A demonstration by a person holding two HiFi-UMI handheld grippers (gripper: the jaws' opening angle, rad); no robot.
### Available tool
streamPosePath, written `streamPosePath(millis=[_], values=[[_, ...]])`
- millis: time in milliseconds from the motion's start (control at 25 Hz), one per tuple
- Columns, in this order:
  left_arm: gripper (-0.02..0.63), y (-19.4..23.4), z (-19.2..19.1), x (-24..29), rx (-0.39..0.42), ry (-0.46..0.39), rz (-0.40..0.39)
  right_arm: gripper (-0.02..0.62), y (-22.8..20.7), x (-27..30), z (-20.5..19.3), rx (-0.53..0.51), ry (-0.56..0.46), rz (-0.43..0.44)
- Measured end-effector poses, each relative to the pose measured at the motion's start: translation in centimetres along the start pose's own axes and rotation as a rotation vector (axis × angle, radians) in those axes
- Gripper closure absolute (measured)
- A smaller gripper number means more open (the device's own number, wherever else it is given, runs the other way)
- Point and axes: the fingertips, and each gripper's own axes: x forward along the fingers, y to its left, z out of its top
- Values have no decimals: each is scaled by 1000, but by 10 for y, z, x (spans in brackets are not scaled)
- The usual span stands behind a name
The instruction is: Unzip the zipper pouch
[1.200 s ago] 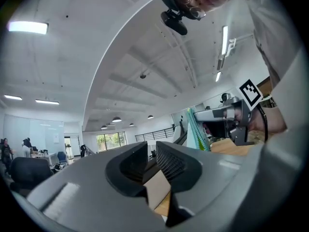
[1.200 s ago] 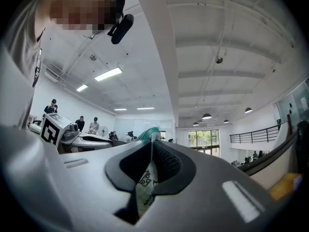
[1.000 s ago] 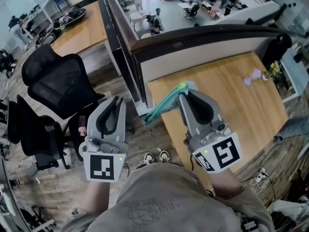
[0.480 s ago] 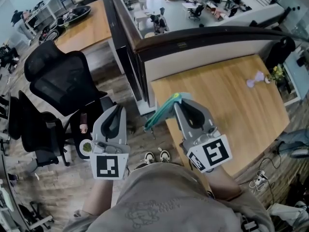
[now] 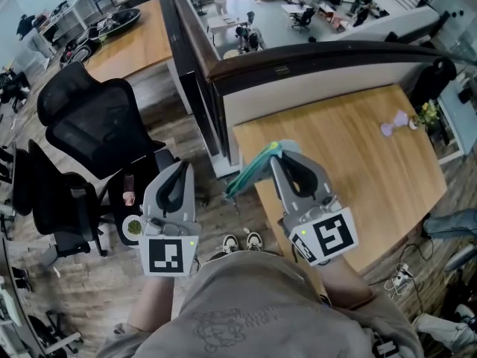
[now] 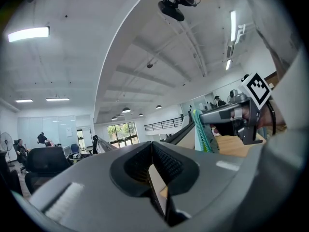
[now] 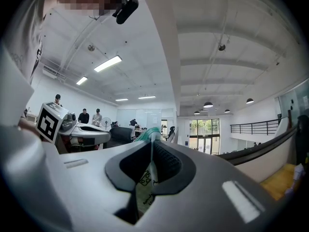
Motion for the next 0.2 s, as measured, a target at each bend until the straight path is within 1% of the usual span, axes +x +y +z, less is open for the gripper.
streamPosePath(millis=[200], values=[[606, -1, 2, 2, -7, -7, -5, 572, -2, 0, 0, 6, -2, 3]])
